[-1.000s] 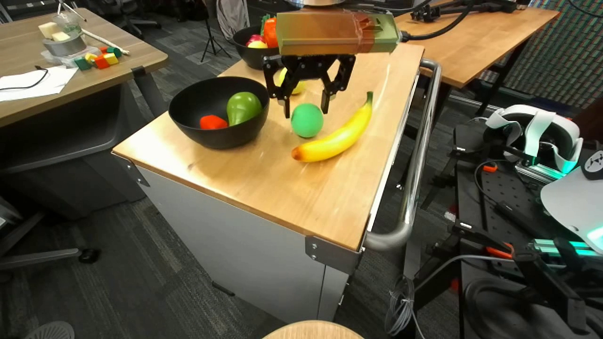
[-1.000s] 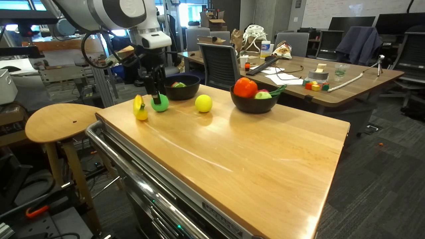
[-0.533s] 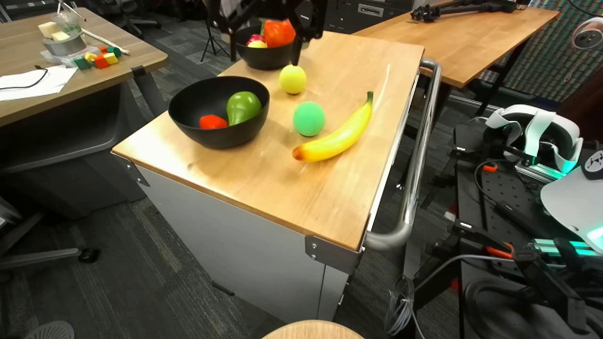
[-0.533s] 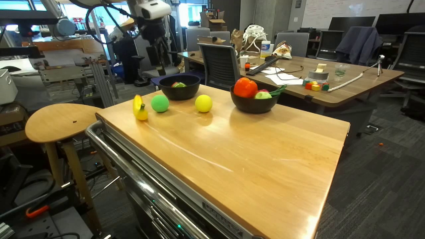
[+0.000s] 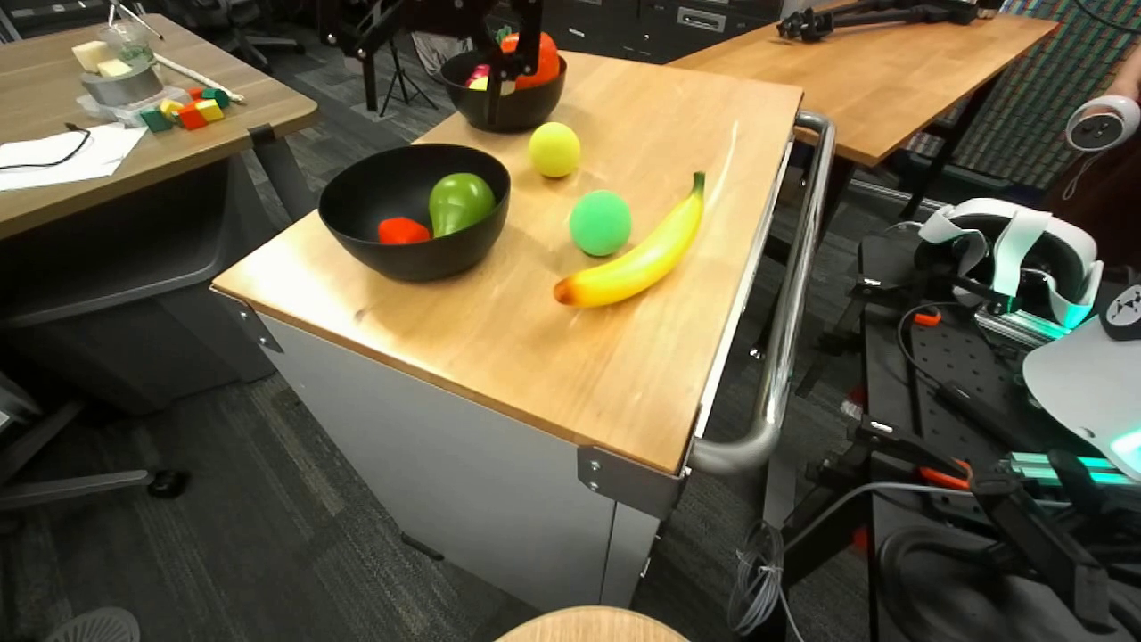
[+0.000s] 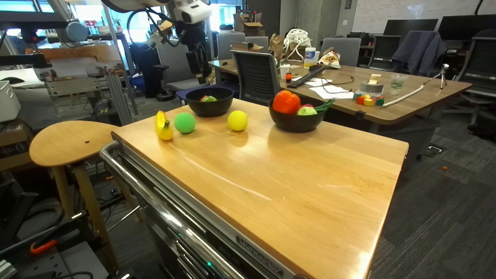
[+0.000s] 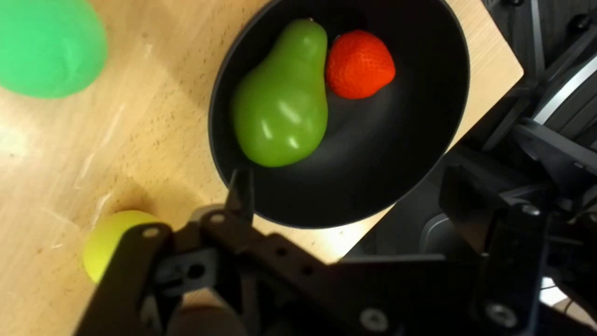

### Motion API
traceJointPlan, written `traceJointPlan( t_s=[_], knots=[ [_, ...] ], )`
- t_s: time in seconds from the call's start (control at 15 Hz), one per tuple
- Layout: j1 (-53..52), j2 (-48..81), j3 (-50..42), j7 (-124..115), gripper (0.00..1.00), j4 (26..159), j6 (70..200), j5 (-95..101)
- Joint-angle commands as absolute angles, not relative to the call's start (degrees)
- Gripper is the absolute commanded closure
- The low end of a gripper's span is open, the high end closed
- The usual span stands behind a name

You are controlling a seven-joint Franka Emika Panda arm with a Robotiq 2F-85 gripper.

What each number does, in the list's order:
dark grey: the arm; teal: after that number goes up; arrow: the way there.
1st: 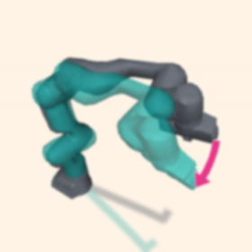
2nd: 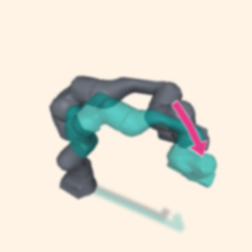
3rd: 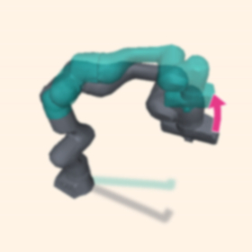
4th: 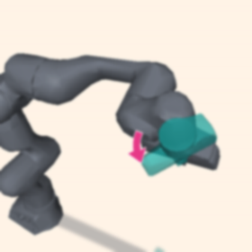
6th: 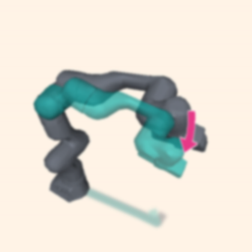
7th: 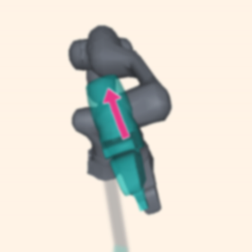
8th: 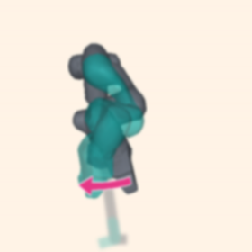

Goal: Take the fruit and vegetable toys out of the black bowls and put them on the counter

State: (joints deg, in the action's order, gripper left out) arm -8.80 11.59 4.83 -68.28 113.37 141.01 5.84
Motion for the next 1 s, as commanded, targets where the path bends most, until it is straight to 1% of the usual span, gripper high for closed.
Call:
traceJointPlan(
  t_s=[0.0, 0.4, 0.93],
  knots=[
    [-10.22, 17.29, 3.59, -68.92, 0.00, 107.50, 140.62, 6.69],
    [-12.02, 22.75, 2.17, -69.38, 0.00, 102.40, 139.48, 5.88],
    [-13.94, 24.54, 1.90, -70.93, 0.00, 98.43, 130.33, 5.04]
  ],
)
